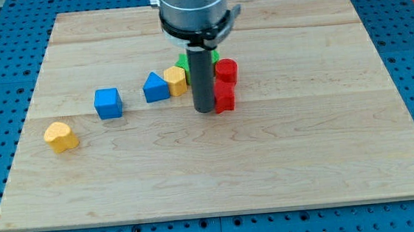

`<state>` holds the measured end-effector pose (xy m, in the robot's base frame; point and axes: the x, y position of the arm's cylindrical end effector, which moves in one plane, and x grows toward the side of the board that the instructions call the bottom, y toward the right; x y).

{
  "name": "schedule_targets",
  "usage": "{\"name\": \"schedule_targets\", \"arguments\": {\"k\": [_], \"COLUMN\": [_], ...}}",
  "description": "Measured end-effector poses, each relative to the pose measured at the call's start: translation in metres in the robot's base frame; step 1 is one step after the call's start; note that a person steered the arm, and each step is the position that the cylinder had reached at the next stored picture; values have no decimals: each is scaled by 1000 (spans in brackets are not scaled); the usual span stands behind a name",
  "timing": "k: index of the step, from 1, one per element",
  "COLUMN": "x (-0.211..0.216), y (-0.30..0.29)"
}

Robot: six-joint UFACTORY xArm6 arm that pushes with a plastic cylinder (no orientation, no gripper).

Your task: Separate the red blocks from the group of blocks

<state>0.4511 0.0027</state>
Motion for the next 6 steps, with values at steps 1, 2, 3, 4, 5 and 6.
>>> {"name": "schedule_targets", "arguments": {"k": [1, 2, 3, 4, 5, 6], "x": [-9, -27, -59, -92, -156, -183], "y": [13, 32, 28, 38, 100, 104]}}
